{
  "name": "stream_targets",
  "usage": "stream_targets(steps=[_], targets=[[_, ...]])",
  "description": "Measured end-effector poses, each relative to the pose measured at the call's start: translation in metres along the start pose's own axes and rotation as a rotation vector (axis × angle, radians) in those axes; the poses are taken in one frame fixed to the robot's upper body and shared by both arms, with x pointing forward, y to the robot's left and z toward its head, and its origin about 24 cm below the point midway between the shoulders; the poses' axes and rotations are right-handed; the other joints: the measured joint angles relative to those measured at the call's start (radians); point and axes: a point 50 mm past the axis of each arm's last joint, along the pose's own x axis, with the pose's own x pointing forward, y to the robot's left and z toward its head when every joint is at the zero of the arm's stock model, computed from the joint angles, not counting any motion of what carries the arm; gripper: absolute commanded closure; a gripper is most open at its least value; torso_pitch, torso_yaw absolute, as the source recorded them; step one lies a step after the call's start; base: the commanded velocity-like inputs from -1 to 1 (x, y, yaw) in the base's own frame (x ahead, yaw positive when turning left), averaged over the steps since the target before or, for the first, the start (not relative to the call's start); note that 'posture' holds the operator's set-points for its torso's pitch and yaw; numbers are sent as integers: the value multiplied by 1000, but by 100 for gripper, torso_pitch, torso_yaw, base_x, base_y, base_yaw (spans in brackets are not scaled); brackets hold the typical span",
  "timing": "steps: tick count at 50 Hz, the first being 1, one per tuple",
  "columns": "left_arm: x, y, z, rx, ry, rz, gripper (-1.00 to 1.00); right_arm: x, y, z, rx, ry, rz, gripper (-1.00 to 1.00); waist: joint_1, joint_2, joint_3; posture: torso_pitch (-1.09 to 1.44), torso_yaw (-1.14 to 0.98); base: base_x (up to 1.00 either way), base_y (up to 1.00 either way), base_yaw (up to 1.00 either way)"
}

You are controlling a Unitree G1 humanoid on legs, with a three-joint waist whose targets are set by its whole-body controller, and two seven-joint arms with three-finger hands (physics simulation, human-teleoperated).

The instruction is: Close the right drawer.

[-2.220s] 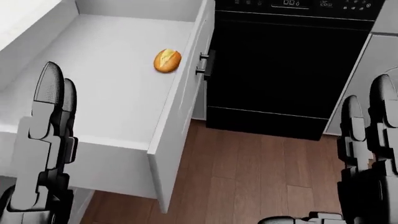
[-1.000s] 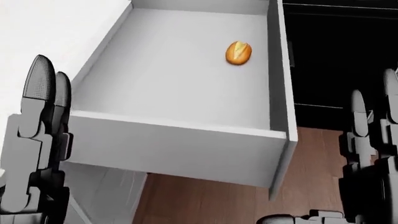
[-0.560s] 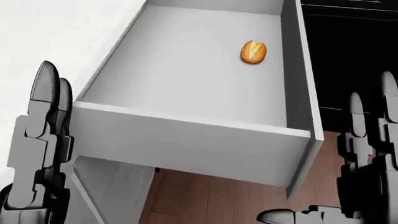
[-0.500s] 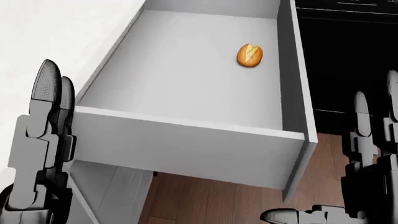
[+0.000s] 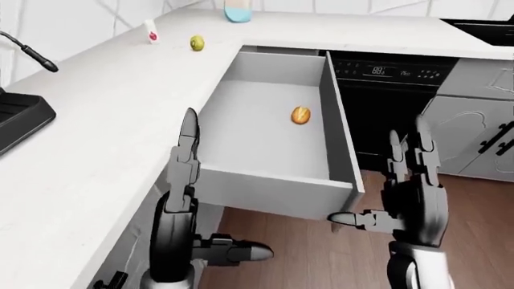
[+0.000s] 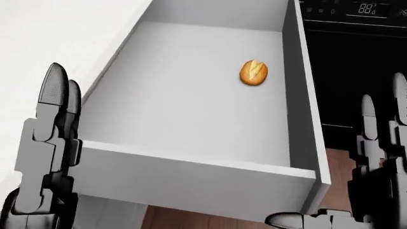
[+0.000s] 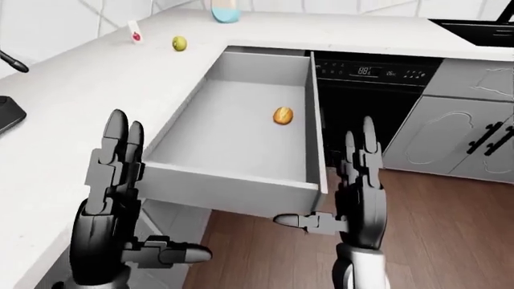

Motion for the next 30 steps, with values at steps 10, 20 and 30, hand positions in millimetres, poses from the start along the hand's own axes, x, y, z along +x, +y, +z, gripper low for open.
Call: stream_targets(steps=[10, 20, 30], targets=[[1, 2, 5, 4, -25, 7, -100, 0, 1, 3, 1, -15, 0, -100, -15, 89, 3, 0, 0, 23, 0, 0], [0, 5, 5, 13, -26, 15, -100, 1, 3, 4, 15, -18, 5, -100, 16, 34, -5, 0, 0, 12, 0, 0], [0, 2, 0, 8, 6, 0, -100, 5, -9, 9, 13, -28, -57, -100, 12, 32, -31, 0, 0, 0, 0, 0]])
